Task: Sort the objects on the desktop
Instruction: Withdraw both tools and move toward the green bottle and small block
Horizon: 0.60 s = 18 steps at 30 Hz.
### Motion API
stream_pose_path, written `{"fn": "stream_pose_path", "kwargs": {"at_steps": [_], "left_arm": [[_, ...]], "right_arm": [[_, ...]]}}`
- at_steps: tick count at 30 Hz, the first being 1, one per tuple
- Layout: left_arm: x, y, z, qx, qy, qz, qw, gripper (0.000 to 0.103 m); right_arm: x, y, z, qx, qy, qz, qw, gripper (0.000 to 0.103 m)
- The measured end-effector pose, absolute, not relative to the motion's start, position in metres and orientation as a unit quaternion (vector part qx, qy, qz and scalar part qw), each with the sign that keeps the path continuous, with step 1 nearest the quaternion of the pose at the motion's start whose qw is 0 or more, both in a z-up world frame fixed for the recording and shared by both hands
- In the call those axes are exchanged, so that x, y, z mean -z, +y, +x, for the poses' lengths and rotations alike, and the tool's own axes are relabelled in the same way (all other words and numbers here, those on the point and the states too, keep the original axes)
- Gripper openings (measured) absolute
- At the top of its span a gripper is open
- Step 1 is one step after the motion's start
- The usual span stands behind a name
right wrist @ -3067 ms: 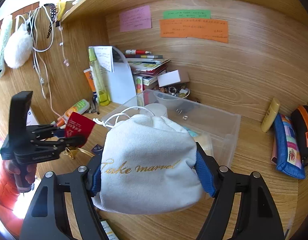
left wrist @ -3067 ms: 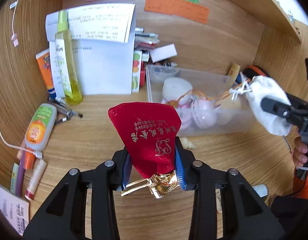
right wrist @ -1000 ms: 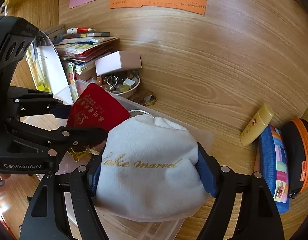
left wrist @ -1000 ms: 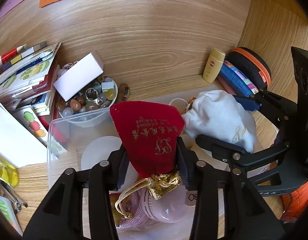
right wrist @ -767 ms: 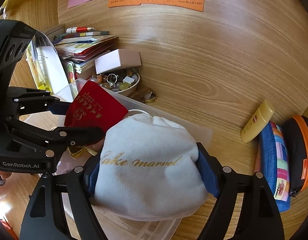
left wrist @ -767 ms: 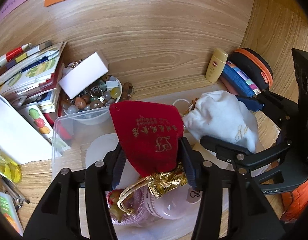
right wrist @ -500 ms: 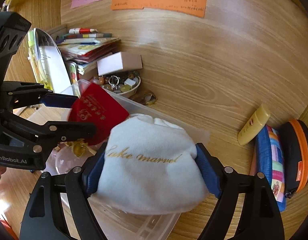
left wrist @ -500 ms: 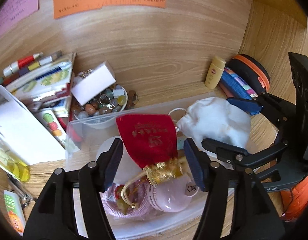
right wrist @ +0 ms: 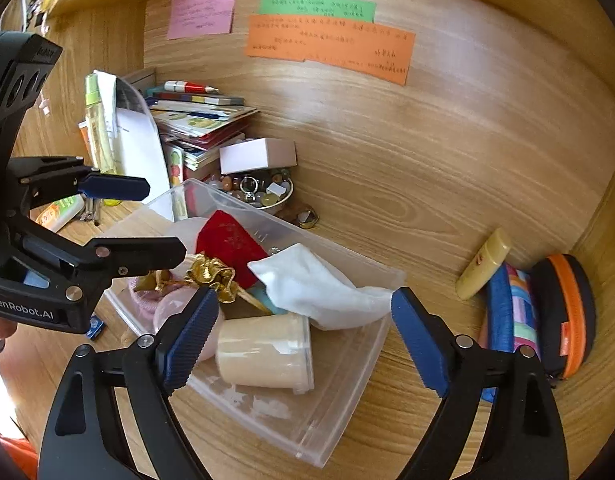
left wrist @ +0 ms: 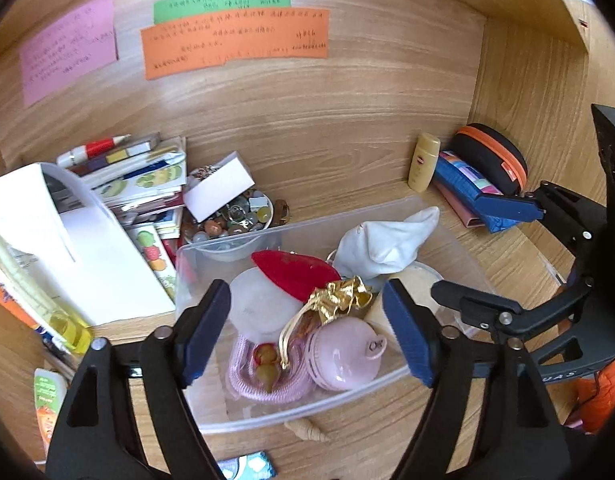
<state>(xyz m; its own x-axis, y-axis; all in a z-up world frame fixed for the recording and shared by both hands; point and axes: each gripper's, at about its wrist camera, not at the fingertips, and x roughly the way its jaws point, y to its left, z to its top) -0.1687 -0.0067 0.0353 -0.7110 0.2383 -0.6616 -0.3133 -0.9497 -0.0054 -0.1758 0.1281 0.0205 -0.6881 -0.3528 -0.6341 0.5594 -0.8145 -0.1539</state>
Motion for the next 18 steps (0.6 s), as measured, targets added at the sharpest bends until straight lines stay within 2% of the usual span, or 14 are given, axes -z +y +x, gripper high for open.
{"fn": "stream_pose_path", "kwargs": {"at_steps": [5, 7, 18], "left_arm": [[-0.039, -0.014, -0.148, -0.930, 0.057, -0.336, 0.139, 0.092], [-0.039, -0.018, -0.141, -0.931, 0.054, -0.335, 0.134, 0.093], [-0.021, -0.049, -0.093, -0.932, 0.025, -0.344, 0.107, 0.096]], "right_arm": [[-0.027, 0.131, -0.152, 0.907, 0.172, 0.292, 0.251, 0.089], [-0.027, 0.133, -0.141, 0.908, 0.171, 0.288, 0.251, 0.092], [-0.012, 0.138, -0.085, 0.908, 0.158, 0.290, 0.259, 0.093]]}}
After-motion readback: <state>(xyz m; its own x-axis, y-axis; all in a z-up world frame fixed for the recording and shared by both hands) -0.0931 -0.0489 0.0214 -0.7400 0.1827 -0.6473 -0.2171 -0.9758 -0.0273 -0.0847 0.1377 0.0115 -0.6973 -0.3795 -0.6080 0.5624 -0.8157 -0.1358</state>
